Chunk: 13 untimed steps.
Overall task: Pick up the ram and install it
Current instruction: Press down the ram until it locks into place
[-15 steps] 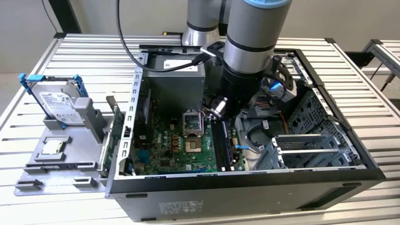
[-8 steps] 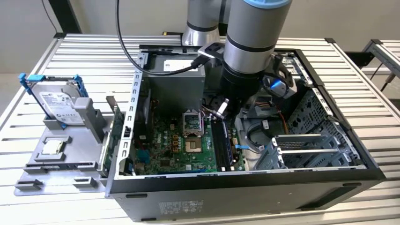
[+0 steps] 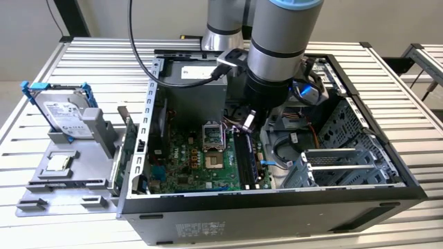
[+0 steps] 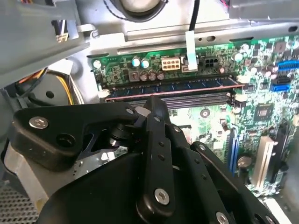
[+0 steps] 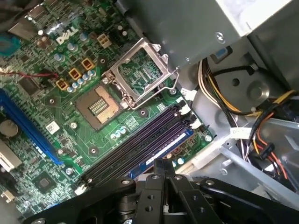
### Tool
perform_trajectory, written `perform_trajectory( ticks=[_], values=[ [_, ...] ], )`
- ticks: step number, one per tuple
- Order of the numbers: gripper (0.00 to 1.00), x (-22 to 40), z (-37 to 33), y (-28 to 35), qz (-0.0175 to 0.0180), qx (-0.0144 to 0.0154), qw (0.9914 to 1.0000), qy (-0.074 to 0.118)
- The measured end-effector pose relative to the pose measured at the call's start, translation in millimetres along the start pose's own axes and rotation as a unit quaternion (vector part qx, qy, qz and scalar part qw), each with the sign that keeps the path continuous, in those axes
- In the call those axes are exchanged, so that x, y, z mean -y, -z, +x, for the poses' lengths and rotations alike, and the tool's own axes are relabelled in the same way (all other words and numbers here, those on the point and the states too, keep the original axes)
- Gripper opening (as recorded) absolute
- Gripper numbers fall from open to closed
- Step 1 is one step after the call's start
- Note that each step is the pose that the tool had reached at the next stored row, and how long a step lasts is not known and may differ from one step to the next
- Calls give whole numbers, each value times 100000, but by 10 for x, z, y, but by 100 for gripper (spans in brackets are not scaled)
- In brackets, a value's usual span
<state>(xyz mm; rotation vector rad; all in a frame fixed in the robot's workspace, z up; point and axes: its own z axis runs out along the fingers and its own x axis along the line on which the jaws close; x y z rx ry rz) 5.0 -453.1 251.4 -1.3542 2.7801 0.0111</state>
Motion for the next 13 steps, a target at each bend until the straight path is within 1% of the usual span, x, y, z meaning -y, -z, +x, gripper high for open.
perform_trajectory(
  ticks=[4,7,10,12,13],
  values=[
    [0,-1,0,0,-63,79,99969,2504],
    [0,-2,2,0,-108,136,99906,4330],
    [0,-3,2,0,-173,184,99808,6184],
    [0,-3,2,0,-237,210,99710,7601],
    [0,-3,2,0,-278,225,99643,8431]
  ],
)
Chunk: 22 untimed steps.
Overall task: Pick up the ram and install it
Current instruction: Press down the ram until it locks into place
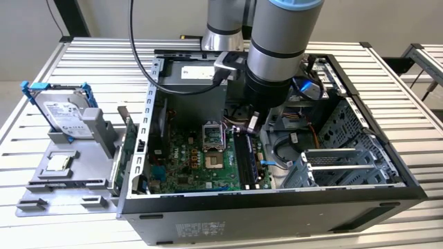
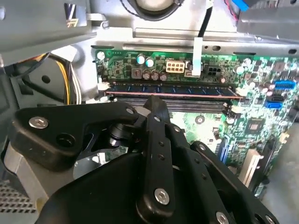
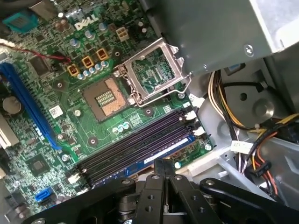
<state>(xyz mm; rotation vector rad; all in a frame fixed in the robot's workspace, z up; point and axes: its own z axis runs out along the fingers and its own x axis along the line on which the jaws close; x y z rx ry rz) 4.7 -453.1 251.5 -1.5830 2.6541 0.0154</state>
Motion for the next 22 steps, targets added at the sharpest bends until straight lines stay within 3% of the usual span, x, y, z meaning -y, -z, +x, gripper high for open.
perform_trajectory(
  ticks=[5,11,17,22],
  values=[
    [0,0,0,0,-189,99,99895,4568],
    [0,0,0,0,-408,197,99544,9533],
    [0,0,0,0,-567,304,99029,13884],
    [0,0,0,0,-622,417,98445,17549]
  ],
)
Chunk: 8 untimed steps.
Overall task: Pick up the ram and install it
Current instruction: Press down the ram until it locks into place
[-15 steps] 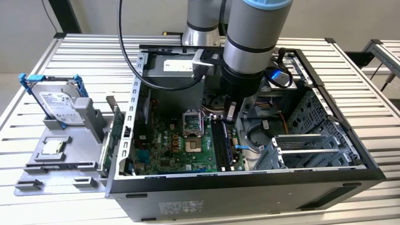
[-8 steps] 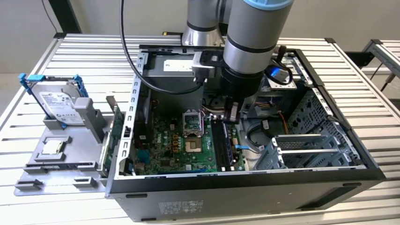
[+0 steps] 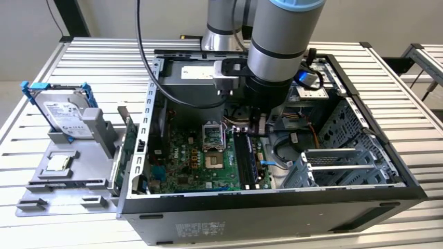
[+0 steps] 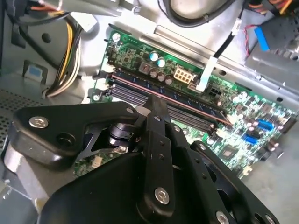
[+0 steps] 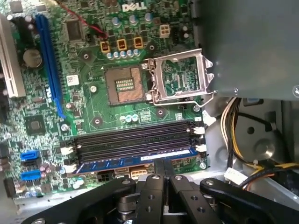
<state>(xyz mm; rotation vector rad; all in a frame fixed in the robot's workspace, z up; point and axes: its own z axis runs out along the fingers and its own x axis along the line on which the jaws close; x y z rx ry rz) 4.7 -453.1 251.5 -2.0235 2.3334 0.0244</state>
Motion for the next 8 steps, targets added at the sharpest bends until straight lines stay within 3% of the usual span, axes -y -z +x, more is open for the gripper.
perform_trajectory(
  ticks=[4,8],
  values=[
    [0,0,0,0,5,96,99952,3097],
    [0,0,0,0,6,170,99842,5615]
  ],
)
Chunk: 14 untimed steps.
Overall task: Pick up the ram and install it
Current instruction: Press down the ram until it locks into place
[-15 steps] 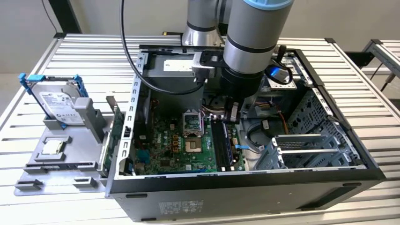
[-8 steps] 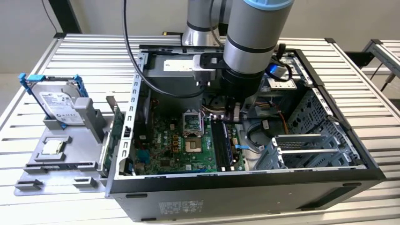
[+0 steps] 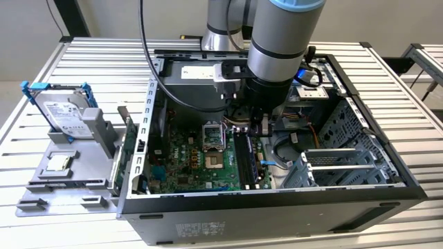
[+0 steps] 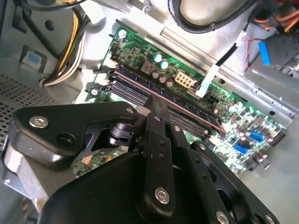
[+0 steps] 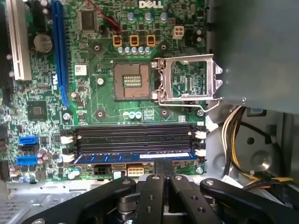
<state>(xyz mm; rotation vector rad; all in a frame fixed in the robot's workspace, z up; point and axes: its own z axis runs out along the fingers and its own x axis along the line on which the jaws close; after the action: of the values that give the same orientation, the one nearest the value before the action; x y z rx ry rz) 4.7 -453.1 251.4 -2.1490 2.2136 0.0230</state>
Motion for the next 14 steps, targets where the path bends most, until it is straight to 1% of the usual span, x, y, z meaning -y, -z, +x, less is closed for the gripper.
perform_trajectory(
  ticks=[4,8,10,12,14],
  values=[
    [0,0,0,0,-53,29,99994,1070],
    [0,3,1,-3,-56,38,99994,1081],
    [0,22,8,-7,-58,30,99994,1085],
    [0,32,18,-20,-46,33,99995,978],
    [0,35,32,-35,-47,-49,99996,940]
  ],
)
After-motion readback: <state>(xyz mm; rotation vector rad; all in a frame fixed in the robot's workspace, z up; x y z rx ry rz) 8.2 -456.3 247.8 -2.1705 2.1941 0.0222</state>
